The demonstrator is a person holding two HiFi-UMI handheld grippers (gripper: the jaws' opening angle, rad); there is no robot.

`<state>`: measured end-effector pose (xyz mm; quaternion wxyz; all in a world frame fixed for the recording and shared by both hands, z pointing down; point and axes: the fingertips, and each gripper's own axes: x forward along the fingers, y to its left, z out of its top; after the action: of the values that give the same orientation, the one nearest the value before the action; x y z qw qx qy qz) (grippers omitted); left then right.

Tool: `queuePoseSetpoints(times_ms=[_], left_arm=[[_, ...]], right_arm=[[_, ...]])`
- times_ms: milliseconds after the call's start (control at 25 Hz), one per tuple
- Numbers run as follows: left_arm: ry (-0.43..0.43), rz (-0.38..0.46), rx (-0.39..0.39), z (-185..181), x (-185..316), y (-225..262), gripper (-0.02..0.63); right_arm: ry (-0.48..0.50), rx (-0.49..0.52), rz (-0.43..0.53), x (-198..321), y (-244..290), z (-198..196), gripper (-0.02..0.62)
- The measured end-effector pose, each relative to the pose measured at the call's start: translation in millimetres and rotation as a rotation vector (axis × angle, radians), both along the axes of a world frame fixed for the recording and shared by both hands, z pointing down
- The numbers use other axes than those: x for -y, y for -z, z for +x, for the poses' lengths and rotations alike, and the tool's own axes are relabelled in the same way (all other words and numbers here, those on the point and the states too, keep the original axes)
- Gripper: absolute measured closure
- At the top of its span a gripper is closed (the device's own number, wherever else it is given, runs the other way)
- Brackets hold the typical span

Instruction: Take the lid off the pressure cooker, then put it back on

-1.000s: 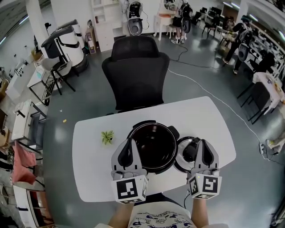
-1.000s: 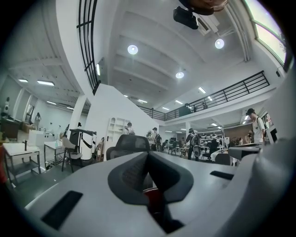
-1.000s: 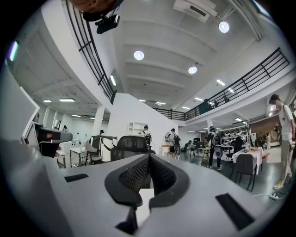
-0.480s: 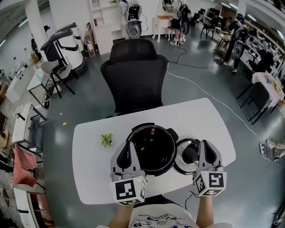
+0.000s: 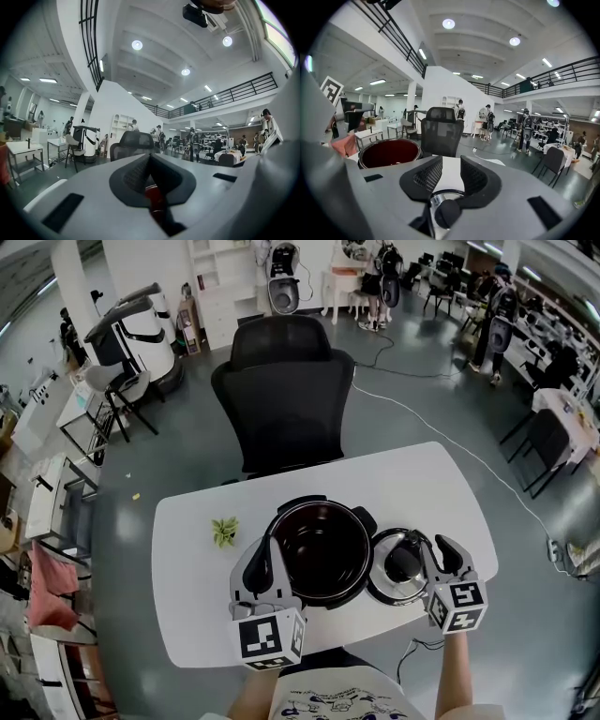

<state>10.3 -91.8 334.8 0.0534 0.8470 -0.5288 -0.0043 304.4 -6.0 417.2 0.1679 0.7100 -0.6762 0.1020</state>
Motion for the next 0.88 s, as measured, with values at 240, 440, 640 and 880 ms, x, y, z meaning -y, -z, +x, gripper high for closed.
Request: queuePoseSetpoints(times_ms=[240,440,640,880], left_arm=[[-0.002,-0.016,0.008,1,7,-5,0.594],[-0.004,-0.038,-0.002,7,13,-14,0.594],[-0.007,-0.050,-0.001,9,17,-20,0.594],[0.004,-0.060,-0.028,10,27,-25,0.594]], right_arm=[[0.127,-0.007,-0.217,7,-63,0,0.336],[0.193,-0.006,-0.369,10,-113,6,0.289],[0.227,-0.027,-0.479,10,-149,12,0.283],[0.278,-0.037,-0.573,15,-183,12,0.276]])
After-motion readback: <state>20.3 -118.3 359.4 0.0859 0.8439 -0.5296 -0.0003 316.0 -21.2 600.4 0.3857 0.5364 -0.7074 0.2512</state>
